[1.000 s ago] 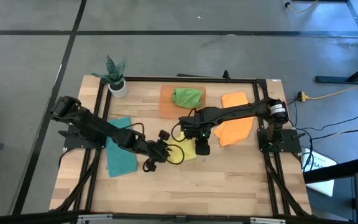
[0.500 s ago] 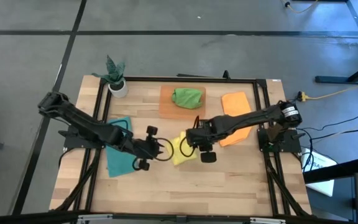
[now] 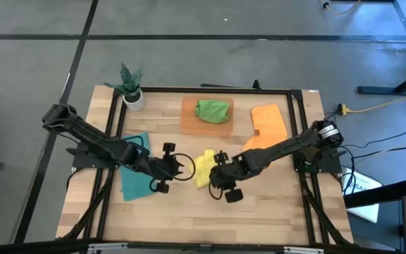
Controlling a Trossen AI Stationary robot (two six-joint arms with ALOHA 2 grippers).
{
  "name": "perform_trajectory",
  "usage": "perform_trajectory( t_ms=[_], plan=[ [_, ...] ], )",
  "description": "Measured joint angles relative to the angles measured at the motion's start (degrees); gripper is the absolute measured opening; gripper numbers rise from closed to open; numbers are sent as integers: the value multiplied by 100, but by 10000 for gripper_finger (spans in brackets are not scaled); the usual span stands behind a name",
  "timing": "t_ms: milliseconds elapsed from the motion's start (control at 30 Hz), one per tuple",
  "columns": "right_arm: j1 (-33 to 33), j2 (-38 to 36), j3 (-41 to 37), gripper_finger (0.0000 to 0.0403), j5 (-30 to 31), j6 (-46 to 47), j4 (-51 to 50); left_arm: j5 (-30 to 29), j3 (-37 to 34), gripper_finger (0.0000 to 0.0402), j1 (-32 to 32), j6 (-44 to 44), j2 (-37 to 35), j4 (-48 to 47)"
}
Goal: Roll microfiber towels into tight, uniform cylinder then place into a basket
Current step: Put the rolled yellow microfiber cloth into the orange bin
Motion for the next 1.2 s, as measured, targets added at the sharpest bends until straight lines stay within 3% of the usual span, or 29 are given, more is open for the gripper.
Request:
perform_trajectory(
  t_ms=[200,400,633,733,833,967,1200],
  plan=[
    [119,10,-768,111,-2,-9,1210,14,-4,98,284,2,337,70],
    [216,11,-1442,111,15,-409,2484,693,-4,98,764,386,1063,433],
    [187,9,-1931,111,1020,-621,3294,766,-4,98,1247,840,2015,1123],
    [112,31,-2048,111,1179,-632,3482,1217,-4,98,1396,982,2322,1485],
    [17,81,-2243,111,1182,-626,3664,1534,-4,98,1476,1010,2549,1665],
    [-74,188,-2463,111,1149,-697,4102,1540,2,98,1484,1056,2679,1690],
    [-172,484,-2561,111,502,-748,4538,1590,4,98,1484,1068,2686,1731]
  ],
)
